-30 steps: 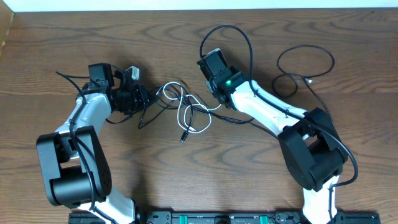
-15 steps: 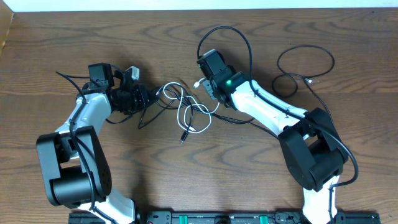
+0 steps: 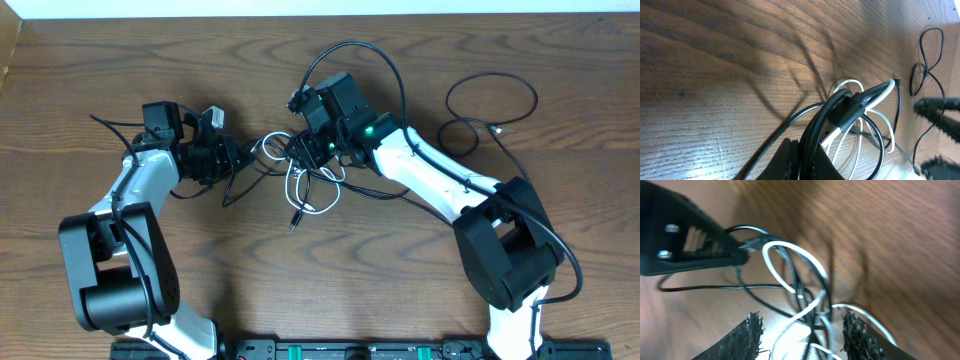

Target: Untangle cables

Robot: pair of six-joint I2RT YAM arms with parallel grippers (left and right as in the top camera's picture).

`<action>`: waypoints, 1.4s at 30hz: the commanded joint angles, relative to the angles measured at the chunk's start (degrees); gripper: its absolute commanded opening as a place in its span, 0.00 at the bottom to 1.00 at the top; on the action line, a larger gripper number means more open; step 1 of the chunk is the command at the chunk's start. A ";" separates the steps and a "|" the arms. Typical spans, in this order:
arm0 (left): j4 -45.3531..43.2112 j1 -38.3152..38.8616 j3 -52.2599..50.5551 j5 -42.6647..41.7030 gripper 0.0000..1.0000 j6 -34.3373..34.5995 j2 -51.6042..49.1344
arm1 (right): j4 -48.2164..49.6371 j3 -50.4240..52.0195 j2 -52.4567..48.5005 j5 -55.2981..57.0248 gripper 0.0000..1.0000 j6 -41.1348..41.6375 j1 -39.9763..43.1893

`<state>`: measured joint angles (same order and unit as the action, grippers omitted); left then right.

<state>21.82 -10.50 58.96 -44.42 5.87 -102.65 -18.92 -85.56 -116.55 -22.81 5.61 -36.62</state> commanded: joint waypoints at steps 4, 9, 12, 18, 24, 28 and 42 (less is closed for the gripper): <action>-0.11 -0.31 0.22 0.28 0.08 0.26 -0.72 | 0.68 -1.38 0.81 -2.01 0.44 3.52 -3.30; -0.09 -0.31 0.22 0.28 0.08 0.26 -0.72 | 4.83 -1.38 -1.62 -1.29 0.37 5.95 -4.98; -0.09 -0.31 0.22 0.28 0.08 0.26 -0.72 | 8.17 -1.38 -2.75 1.92 0.32 9.60 -5.29; -0.09 -0.31 0.22 0.28 0.08 0.28 -0.72 | 13.49 -1.38 -5.81 4.70 0.29 19.61 -5.05; -0.09 -0.31 0.22 0.28 0.08 0.31 -0.72 | 19.50 -1.38 -7.82 4.66 0.31 23.89 -5.07; -0.11 -0.31 0.22 0.28 0.08 0.46 -0.72 | 22.45 -1.38 -8.39 4.72 0.30 25.92 -5.18; -0.09 -0.31 0.22 0.28 0.07 0.44 -0.72 | 24.59 -1.38 -11.72 4.15 0.26 24.94 -5.70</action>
<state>21.82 -10.50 58.96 -44.42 6.04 -102.65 5.72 -85.89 -127.79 -18.39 31.09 -41.87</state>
